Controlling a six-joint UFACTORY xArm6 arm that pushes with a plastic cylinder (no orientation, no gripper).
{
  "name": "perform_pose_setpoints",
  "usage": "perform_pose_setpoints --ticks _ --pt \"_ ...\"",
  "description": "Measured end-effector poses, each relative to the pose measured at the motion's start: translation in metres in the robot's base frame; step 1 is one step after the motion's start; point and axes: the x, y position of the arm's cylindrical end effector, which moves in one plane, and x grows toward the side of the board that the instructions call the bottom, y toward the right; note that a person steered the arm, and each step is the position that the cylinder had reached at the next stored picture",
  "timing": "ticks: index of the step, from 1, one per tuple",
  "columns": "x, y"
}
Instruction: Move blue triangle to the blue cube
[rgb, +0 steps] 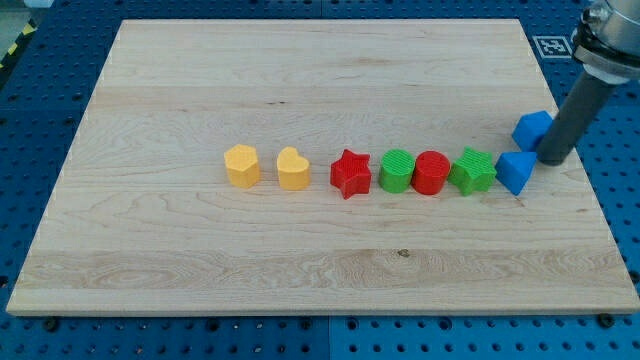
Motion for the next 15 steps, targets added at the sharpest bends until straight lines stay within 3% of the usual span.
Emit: perform_pose_setpoints --ticks 1,2,4,5,6,10,12,15 --pt "-0.027 -0.016" --pt "-0.027 -0.024" --pt "0.077 0.045" --pt "0.089 -0.023" --pt "0.089 -0.059" --pt "0.035 -0.059" --pt "0.073 -0.035" --pt "0.011 -0.037"
